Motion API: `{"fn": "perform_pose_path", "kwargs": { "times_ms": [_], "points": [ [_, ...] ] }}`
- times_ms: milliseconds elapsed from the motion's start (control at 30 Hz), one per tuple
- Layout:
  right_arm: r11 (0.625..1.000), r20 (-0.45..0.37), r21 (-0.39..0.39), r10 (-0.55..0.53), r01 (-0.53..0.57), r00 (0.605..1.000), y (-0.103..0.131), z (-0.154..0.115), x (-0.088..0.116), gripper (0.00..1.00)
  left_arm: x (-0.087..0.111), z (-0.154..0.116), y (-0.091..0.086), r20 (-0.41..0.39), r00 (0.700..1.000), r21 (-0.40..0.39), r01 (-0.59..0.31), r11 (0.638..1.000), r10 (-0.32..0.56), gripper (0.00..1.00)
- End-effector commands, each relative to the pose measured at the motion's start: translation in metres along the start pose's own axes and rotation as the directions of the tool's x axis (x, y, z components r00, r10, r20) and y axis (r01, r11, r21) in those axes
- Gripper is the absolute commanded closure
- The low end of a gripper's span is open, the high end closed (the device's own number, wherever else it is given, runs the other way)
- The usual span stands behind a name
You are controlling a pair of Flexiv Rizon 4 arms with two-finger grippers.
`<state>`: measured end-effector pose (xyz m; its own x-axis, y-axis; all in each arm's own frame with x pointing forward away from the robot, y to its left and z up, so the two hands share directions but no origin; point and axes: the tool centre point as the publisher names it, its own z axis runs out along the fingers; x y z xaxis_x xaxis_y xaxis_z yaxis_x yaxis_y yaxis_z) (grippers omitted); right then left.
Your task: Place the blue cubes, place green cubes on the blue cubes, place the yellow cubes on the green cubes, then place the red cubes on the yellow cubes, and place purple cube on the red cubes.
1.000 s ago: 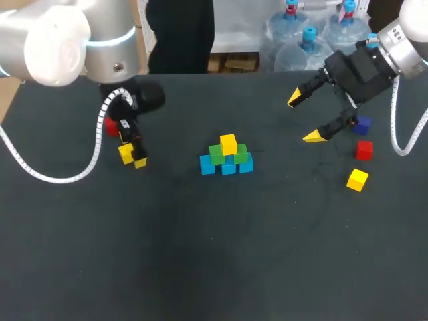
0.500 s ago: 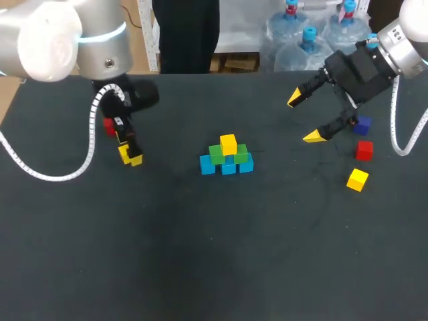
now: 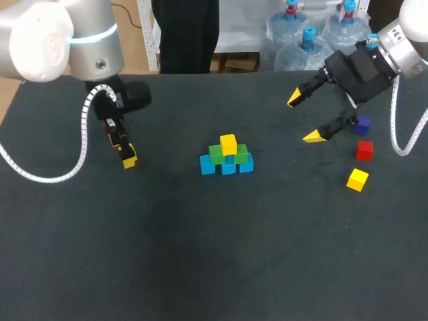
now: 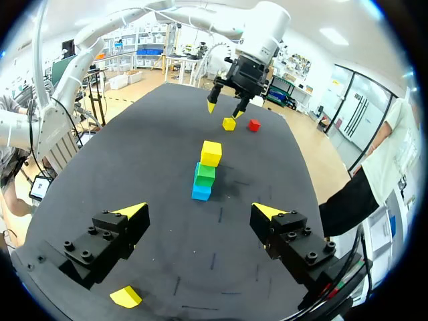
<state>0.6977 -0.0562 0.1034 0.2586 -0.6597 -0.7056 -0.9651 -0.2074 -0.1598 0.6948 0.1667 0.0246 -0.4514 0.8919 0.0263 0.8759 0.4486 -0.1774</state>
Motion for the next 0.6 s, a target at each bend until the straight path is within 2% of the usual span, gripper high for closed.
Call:
{"fn": "perform_pose_path", "kwargs": {
  "times_ms": [33,367,600],
  "points": [
    [1.0,0.001,0.001,-0.001,0.001,1.0,0.0,0.0,0.0,0.0,0.0,0.0,-0.003,0.007,1.0,-0.011,-0.003,1.0,0.003,0.0],
    [1.0,0.001,0.001,-0.001,0.001,1.0,0.0,0.0,0.0,0.0,0.004,0.003,-0.016,-0.008,1.0,-0.036,0.011,0.999,-0.011,0.0],
    [1.0,0.001,0.001,-0.001,0.001,1.0,0.0,0.0,0.0,0.0,0.002,0.007,-0.017,-0.011,1.0,-0.035,0.011,0.999,-0.012,0.0]
  ]
}}
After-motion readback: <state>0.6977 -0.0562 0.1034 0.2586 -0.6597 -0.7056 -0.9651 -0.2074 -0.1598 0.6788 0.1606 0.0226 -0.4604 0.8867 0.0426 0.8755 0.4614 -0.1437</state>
